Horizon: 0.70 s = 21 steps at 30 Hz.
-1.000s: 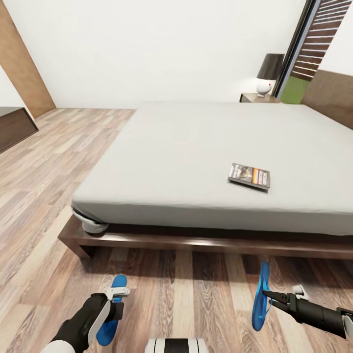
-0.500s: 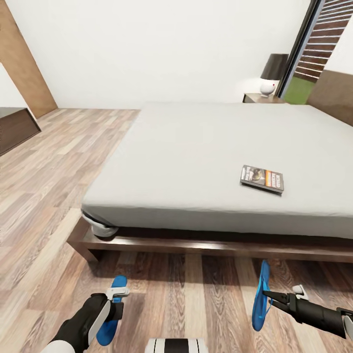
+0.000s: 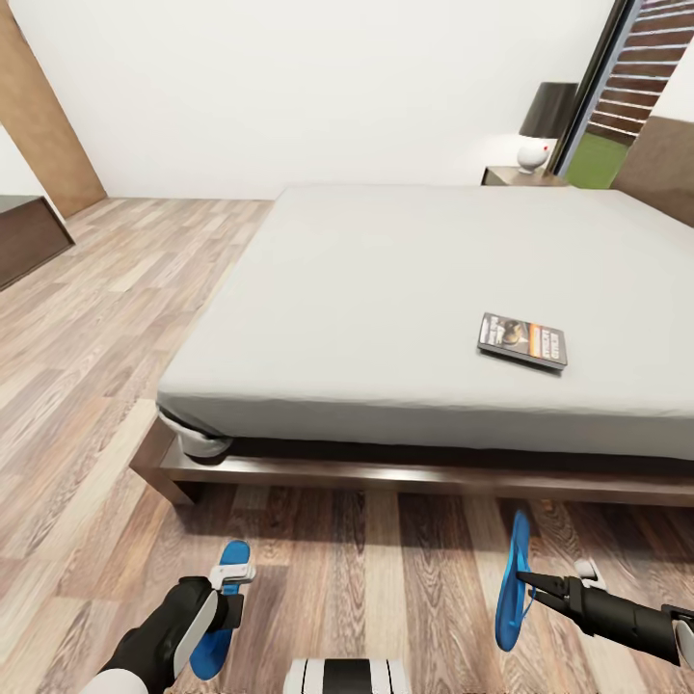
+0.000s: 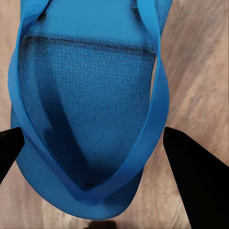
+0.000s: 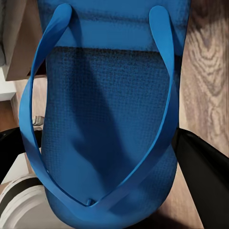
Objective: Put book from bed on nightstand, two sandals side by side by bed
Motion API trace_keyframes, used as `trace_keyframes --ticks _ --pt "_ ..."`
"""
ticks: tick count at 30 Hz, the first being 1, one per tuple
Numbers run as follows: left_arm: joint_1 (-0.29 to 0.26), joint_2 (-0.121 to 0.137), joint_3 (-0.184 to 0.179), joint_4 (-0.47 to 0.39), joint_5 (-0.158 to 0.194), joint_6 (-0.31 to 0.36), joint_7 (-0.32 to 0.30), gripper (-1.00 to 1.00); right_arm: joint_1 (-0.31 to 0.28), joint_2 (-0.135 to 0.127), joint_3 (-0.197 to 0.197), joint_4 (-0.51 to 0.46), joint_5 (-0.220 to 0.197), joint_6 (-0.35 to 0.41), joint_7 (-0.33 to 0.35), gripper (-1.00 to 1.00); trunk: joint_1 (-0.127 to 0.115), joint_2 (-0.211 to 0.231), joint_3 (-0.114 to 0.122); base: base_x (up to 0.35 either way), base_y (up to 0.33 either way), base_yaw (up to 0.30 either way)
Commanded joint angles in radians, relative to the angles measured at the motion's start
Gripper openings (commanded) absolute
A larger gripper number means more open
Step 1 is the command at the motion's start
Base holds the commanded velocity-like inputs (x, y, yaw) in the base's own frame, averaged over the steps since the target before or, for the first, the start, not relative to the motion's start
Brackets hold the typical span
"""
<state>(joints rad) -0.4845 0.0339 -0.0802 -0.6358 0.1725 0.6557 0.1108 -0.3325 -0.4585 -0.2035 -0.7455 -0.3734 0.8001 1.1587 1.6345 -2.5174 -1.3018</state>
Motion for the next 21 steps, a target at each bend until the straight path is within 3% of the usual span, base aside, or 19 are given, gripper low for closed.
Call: trace_keyframes --ticks 1,21 --pt "0.0 0.001 -0.007 -0.002 0.01 0.004 0.01 -1.0 0.0 0.0 -0.001 0.0 -0.004 0.007 0.001 -1.0 0.0 -0.001 -0.005 0.0 0.0 0.0" --pt "0.0 0.001 -0.007 -0.002 0.01 0.004 0.009 -1.0 0.0 0.0 -0.001 0.0 -0.004 0.007 0.001 -1.0 0.009 -0.005 -0.082 0.0 0.0 0.0"
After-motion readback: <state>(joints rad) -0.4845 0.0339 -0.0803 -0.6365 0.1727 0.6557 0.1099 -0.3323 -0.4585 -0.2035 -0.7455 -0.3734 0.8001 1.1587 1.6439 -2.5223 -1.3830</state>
